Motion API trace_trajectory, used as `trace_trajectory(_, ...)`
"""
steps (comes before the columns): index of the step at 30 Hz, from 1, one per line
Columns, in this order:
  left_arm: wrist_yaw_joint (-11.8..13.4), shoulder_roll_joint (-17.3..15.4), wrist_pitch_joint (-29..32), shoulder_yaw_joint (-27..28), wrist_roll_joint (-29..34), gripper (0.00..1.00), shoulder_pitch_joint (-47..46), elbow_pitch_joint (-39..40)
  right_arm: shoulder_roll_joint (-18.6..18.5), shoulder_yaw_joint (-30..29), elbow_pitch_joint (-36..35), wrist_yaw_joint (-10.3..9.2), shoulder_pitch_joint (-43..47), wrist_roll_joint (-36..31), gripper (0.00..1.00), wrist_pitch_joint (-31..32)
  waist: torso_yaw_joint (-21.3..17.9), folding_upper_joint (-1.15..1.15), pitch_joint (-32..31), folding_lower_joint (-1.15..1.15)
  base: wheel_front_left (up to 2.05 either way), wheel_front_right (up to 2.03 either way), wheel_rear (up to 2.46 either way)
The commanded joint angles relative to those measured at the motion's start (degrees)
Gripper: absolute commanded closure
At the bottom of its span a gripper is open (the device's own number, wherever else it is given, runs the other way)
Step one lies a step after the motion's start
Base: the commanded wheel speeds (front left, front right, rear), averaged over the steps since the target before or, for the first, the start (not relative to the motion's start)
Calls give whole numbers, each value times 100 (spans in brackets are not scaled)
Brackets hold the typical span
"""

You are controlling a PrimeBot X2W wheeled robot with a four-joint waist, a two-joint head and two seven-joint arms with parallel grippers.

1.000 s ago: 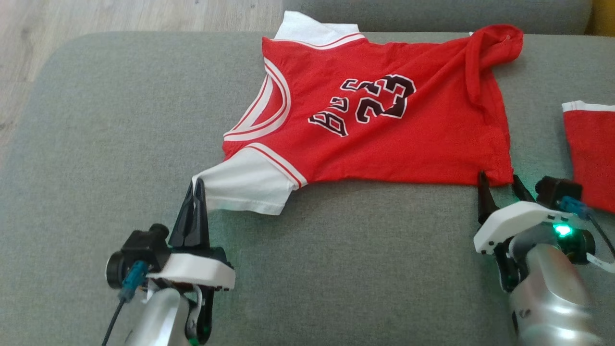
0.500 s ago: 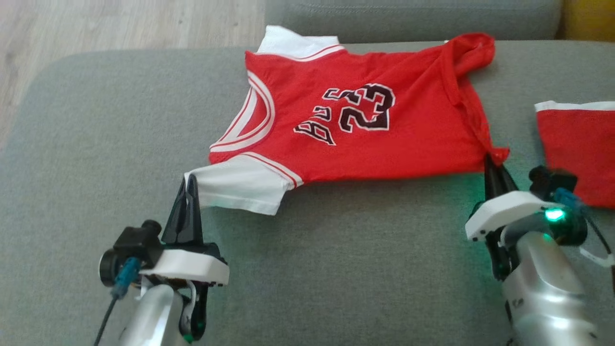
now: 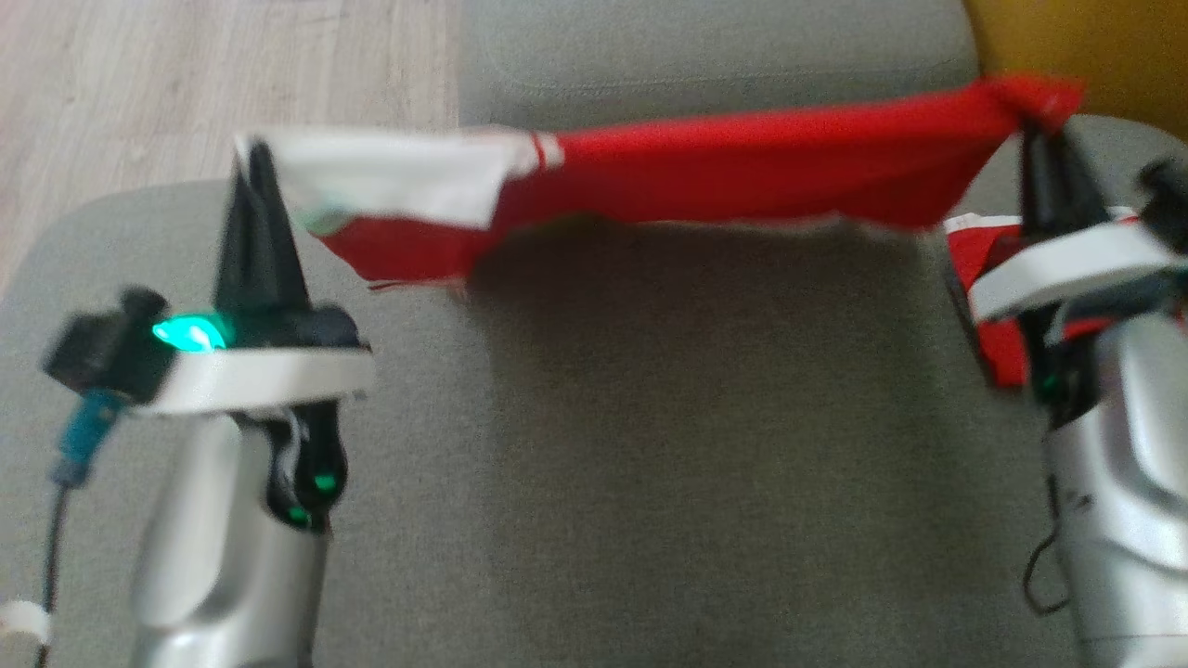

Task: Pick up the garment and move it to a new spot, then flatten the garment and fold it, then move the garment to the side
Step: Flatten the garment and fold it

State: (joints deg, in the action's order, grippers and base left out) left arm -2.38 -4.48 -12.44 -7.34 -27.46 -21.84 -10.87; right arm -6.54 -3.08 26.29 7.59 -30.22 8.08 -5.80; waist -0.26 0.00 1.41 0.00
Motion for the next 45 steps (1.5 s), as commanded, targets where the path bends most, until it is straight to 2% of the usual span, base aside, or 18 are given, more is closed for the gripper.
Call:
trace_trajectory(1, 3, -98, 43, 292, -106, 100, -412, 466, -114, 140, -575, -10, -314, 128, 100, 121, -48, 0, -67, 0, 0, 0, 0)
trace_trajectory(6, 186, -19, 303, 531, -579, 100, -775, 1696, -320, 122, -2092, -10, -226, 432, 100, 599, -84, 0, -112, 0, 0, 0, 0)
trace_trajectory(8, 323, 7, 482, 616, -776, 100, -881, 2188, -297, 33, -2678, -10, -139, 509, 100, 810, -89, 0, -95, 0, 0, 0, 0)
trace_trajectory(9, 323, 7, 482, 616, -776, 100, -881, 2188, -297, 33, -2678, -10, -139, 509, 100, 810, -89, 0, -95, 0, 0, 0, 0)
trace_trajectory(12, 535, -30, 843, 701, -926, 100, -1049, 2719, -205, -92, -3392, -10, -8, 560, 100, 1165, -91, 0, -11, 0, 0, 0, 0)
trace_trajectory(15, 626, -286, 1202, 707, -809, 100, -1294, 2827, -132, -136, -3760, -10, -19, 589, 100, 1489, -82, 0, 169, 0, 0, 0, 0)
trace_trajectory(18, 659, -479, 1524, 767, -870, 100, -1696, 2406, -100, -112, -3691, -10, -305, 657, 100, 1686, -76, 0, 491, 0, 0, 0, 0)
trace_trajectory(23, 434, -1013, 1688, 713, -596, 100, -2840, 960, -177, 35, -2661, -10, -1436, 823, 100, 1784, -20, 0, 1229, 0, 0, 0, 0)
trace_trajectory(24, 313, -1151, 1651, 632, -479, 100, -3436, 268, -259, 126, -2048, -10, -2059, 886, 100, 1699, 23, 0, 1531, 0, 0, 0, 0)
trace_trajectory(25, 278, -1200, 1584, 611, -416, 100, -3743, -77, -288, 142, -1712, -10, -2384, 912, 100, 1612, 47, 0, 1654, 0, 0, 0, 0)
trace_trajectory(28, 185, -1280, 1254, 570, -257, 100, -4646, -1010, -397, 174, -696, -10, -3355, 880, 100, 1199, 136, 0, 1954, 0, 0, 0, 0)
trace_trajectory(33, 17, -1162, 584, 492, -155, 100, -5671, -2207, -454, 115, 816, -10, -4430, 712, 100, 291, 306, 0, 2208, 0, 0, 0, 0)
trace_trajectory(39, -310, -959, 78, 27, 55, 100, -5617, -3212, -446, 333, 2275, -10, -4358, 706, 100, -135, 451, 0, 2159, 0, 0, 0, 0)
trace_trajectory(45, -465, -901, -150, -505, 250, 100, -4661, -3676, -640, 898, 3297, -10, -3579, 864, 100, 84, 548, 0, 1869, 0, 0, 0, 0)
